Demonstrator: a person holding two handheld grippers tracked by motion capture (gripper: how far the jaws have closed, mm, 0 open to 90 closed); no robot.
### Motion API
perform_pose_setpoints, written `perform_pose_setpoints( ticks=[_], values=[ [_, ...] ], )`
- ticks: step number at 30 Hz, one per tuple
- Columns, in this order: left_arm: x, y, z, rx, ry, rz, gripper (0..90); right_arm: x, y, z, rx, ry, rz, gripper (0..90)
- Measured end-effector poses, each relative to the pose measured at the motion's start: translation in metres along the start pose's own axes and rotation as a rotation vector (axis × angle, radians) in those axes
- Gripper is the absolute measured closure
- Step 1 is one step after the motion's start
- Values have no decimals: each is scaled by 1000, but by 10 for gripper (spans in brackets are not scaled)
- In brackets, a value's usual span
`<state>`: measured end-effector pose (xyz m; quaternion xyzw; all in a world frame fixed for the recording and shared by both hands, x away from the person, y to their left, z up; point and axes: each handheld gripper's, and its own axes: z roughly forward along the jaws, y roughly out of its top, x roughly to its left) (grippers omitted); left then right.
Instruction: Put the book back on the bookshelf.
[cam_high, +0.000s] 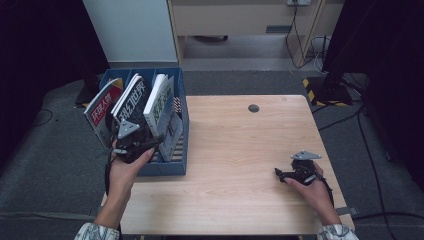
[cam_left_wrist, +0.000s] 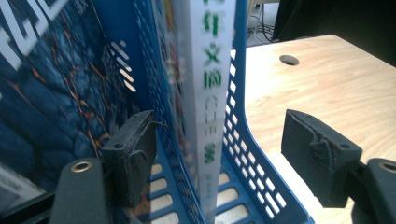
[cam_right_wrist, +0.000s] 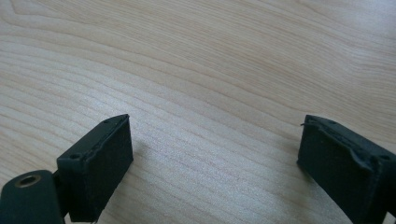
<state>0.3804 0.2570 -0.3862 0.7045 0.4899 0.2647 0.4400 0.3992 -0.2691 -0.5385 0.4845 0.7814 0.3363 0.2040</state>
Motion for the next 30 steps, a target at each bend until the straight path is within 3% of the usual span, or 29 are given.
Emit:
perform_pose_setpoints(
  ticks=[16,24,30],
  values=[
    [-13,-20,-9,24,-63,35,257,0,0,0,0,0,0,102],
    [-28,-15,-1,28,-103,58,248,0,0,0,0,0,1,101],
    [-39,-14,12,62,-144,78,234,0,0,0,1,2,1,100]
  ],
)
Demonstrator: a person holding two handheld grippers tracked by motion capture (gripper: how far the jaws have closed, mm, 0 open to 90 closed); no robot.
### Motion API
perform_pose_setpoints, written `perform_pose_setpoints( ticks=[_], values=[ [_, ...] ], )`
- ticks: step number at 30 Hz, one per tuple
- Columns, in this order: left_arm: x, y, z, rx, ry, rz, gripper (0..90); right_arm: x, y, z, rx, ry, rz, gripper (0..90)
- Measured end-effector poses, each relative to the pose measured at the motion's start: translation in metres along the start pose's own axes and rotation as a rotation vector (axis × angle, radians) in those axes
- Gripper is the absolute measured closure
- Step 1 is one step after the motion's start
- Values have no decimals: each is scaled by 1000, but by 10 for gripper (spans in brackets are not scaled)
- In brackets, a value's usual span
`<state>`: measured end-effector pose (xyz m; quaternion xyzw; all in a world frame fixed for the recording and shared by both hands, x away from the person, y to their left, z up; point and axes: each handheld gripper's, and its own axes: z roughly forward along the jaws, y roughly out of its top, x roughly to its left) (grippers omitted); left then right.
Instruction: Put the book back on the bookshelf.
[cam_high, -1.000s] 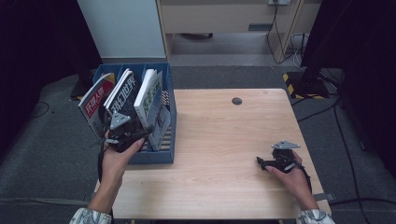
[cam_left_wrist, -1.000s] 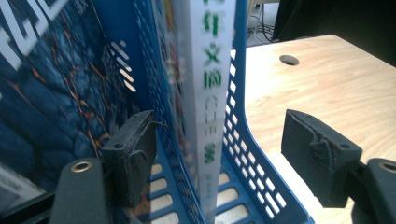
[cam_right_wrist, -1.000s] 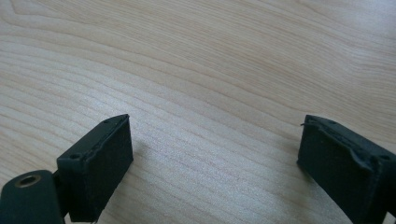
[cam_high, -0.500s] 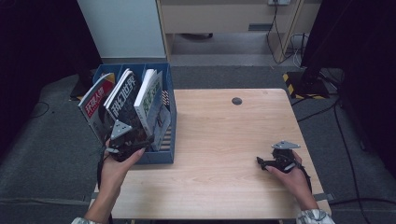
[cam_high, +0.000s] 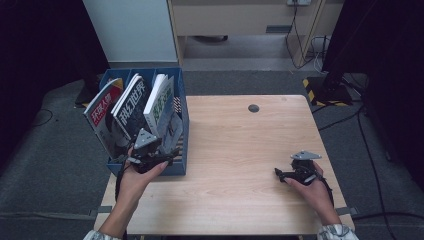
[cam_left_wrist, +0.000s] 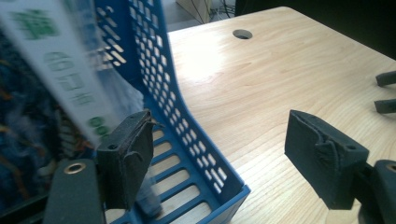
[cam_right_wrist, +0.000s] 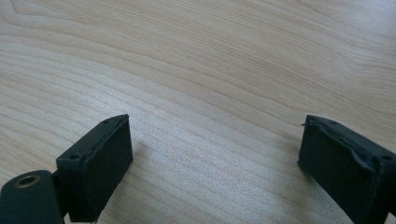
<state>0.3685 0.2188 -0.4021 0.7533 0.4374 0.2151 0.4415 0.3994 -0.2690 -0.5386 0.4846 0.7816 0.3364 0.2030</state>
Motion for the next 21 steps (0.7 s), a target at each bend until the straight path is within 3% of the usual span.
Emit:
perform_pose_setpoints(
  ticks=[21],
  values=[
    [-28,15,36,39,-76,29,181,1,0,0,2,0,4,95]
  ],
)
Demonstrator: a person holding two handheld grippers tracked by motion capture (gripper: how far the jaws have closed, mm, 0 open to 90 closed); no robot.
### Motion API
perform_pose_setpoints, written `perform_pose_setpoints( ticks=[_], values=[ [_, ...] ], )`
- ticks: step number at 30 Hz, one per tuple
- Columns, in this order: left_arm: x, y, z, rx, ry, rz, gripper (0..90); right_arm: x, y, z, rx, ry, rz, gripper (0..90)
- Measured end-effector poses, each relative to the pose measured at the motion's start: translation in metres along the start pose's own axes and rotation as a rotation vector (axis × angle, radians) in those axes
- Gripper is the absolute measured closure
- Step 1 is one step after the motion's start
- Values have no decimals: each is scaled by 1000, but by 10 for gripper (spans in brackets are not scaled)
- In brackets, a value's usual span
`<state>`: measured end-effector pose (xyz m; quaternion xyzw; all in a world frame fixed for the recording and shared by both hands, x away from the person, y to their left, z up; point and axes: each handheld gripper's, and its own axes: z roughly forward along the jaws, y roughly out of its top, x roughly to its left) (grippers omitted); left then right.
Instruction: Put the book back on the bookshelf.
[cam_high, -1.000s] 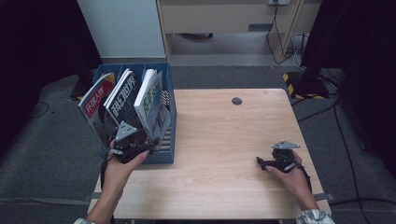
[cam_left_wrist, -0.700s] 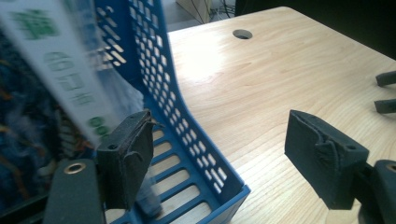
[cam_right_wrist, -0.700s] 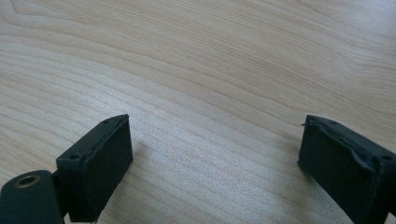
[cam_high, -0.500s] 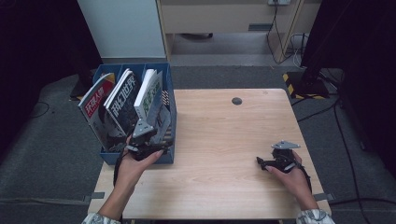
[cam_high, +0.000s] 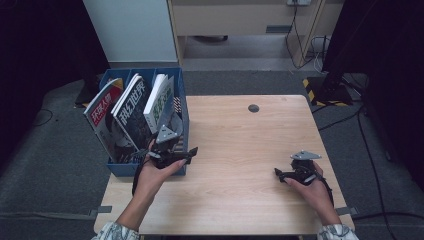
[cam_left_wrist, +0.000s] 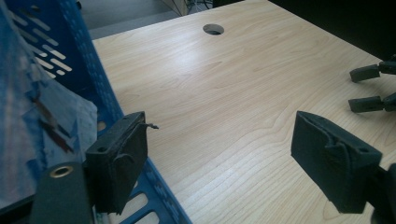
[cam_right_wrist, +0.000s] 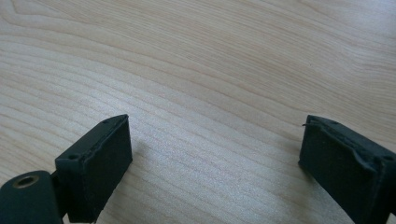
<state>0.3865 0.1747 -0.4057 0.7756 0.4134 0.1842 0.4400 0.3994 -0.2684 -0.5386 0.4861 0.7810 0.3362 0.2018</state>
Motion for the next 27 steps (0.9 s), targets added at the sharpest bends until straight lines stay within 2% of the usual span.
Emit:
perform_pose_setpoints(
  ticks=[8,20,27],
  values=[
    [-7,8,11,15,-14,19,139,0,0,0,0,1,-6,95],
    [-11,13,18,20,-30,5,75,0,0,0,1,0,-6,93],
    [-15,17,19,19,-39,11,52,0,0,0,1,-2,-4,90]
  ],
)
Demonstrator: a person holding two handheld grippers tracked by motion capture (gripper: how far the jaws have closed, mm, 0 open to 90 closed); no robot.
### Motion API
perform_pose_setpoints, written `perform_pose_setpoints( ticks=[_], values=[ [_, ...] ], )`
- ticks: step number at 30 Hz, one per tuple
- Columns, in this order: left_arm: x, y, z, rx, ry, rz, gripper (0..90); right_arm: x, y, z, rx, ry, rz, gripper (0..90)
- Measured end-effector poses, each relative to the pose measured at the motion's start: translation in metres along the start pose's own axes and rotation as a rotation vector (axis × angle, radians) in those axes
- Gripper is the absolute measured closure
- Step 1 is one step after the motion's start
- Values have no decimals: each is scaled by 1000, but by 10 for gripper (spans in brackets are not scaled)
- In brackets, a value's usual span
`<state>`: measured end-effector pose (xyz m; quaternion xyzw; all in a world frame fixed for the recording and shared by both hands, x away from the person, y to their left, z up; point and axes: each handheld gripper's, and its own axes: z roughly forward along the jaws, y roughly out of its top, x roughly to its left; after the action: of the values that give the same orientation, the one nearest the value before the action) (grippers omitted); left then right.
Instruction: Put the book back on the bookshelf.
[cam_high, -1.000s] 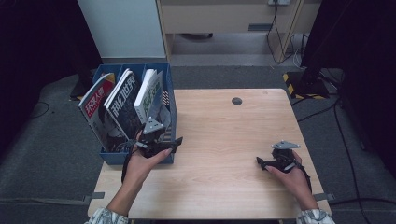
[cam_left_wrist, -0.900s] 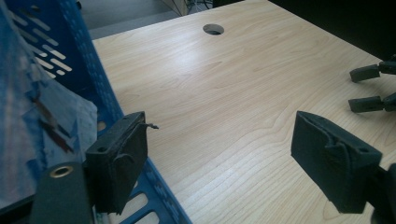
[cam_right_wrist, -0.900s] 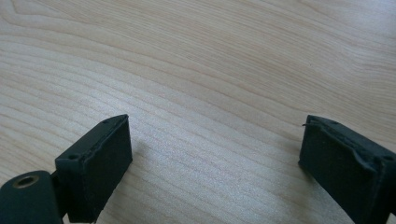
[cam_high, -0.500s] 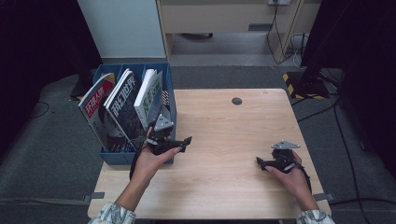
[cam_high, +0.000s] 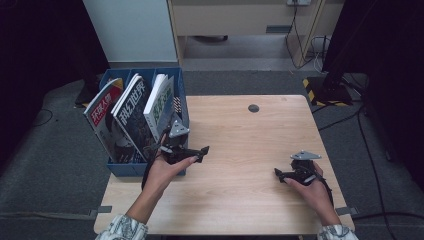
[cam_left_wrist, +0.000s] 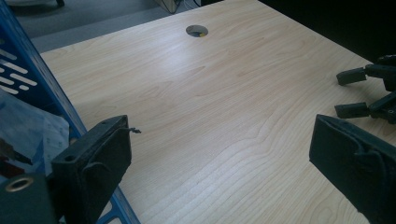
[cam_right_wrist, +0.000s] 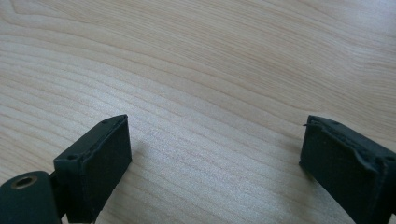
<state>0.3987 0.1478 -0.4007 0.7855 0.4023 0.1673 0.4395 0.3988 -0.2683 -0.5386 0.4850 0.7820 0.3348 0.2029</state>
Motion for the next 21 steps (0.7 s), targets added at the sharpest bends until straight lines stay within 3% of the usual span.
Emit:
perform_pose_setpoints(
  ticks=[21],
  values=[
    [-13,18,19,15,-19,13,42,0,0,0,3,-7,7,80]
  ],
)
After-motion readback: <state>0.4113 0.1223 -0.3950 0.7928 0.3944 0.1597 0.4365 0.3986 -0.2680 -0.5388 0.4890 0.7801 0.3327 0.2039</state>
